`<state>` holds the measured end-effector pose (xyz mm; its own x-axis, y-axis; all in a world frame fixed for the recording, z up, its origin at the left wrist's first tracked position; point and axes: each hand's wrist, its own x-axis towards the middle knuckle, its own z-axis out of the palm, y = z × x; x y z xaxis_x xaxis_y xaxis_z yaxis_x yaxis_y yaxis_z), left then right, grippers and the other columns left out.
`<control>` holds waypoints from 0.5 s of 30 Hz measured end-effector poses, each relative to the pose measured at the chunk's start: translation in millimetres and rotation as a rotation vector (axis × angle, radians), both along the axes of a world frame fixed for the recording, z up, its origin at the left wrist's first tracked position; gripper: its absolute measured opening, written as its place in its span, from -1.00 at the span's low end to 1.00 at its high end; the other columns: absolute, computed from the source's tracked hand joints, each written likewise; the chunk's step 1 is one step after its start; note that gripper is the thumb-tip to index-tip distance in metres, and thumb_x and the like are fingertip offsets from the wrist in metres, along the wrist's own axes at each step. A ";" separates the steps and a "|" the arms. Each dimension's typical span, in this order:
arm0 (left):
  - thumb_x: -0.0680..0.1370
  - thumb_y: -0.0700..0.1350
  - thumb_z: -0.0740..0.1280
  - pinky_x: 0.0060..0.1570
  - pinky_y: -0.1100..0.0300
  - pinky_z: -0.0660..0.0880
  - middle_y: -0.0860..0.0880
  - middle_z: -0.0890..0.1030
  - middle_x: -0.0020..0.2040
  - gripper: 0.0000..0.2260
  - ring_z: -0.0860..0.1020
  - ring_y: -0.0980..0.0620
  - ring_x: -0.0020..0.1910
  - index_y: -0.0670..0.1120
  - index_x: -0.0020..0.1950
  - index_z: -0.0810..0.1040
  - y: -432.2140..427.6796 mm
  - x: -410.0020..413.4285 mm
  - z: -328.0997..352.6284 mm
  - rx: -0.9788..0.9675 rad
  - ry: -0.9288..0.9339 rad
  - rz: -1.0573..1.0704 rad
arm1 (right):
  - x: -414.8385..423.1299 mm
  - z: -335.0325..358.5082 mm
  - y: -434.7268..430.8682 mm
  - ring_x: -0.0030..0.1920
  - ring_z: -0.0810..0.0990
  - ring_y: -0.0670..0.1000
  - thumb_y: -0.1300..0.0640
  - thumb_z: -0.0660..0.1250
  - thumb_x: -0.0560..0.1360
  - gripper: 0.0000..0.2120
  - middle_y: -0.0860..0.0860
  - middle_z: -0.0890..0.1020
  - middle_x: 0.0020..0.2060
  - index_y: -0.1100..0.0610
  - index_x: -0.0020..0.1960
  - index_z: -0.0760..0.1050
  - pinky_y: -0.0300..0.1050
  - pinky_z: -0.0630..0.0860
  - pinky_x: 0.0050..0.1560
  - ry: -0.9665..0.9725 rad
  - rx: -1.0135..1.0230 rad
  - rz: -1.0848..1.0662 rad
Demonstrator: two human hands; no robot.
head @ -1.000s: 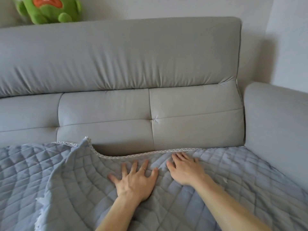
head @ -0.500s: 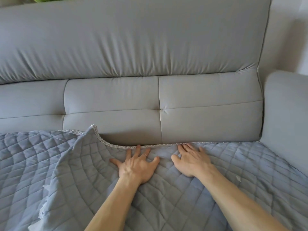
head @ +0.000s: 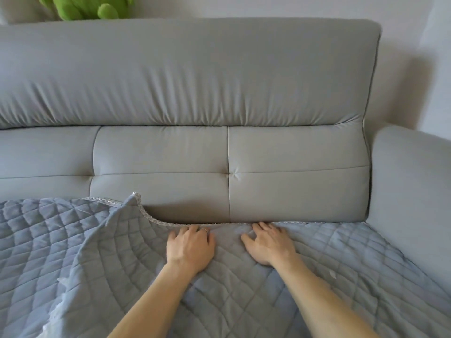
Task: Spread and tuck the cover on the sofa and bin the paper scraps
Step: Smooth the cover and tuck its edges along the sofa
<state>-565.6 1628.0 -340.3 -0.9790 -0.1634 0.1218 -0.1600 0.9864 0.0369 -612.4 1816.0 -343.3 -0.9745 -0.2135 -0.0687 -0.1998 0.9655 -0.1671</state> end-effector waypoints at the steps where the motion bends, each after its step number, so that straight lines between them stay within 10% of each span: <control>1: 0.63 0.02 0.02 0.17 0.02 0.33 0.06 0.53 0.26 -0.66 0.42 -0.02 0.29 0.07 0.24 0.53 -7.1 0.3 5.6 -0.038 0.030 0.005 | 2.3 0.2 6.6 0.43 0.32 0.03 -0.25 -0.05 0.53 -0.40 -0.03 0.43 0.40 0.04 0.41 0.37 0.08 0.22 0.40 0.026 -0.005 -0.012; 9: 0.66 0.05 0.10 0.19 0.04 0.48 -0.02 0.47 0.32 -0.67 0.49 -0.07 0.29 0.06 0.40 0.42 -93.1 -23.0 32.2 -0.115 -0.081 0.064 | -3.8 24.4 16.0 0.35 0.38 0.02 -0.24 0.02 0.50 -0.51 -0.07 0.49 0.29 -0.04 0.26 0.50 0.04 0.29 0.32 0.209 -0.045 -0.079; 15: 0.42 -0.16 0.53 -0.68 0.13 0.33 -0.13 0.52 -0.17 -0.84 0.51 -0.17 -0.58 -0.12 -0.17 0.56 -137.6 -18.0 35.4 -0.176 0.290 -0.028 | 3.7 18.4 -13.0 0.21 0.46 0.04 -0.15 0.06 0.52 -0.64 -0.06 0.57 0.16 -0.05 0.09 0.54 0.00 0.39 0.19 0.275 -0.112 -0.083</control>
<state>-583.6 1490.4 -304.9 -0.9031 -0.0890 0.4200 -0.1408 0.9856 -0.0939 -608.8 1803.0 -324.9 -0.9676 -0.1240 0.2200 -0.1738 0.9590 -0.2240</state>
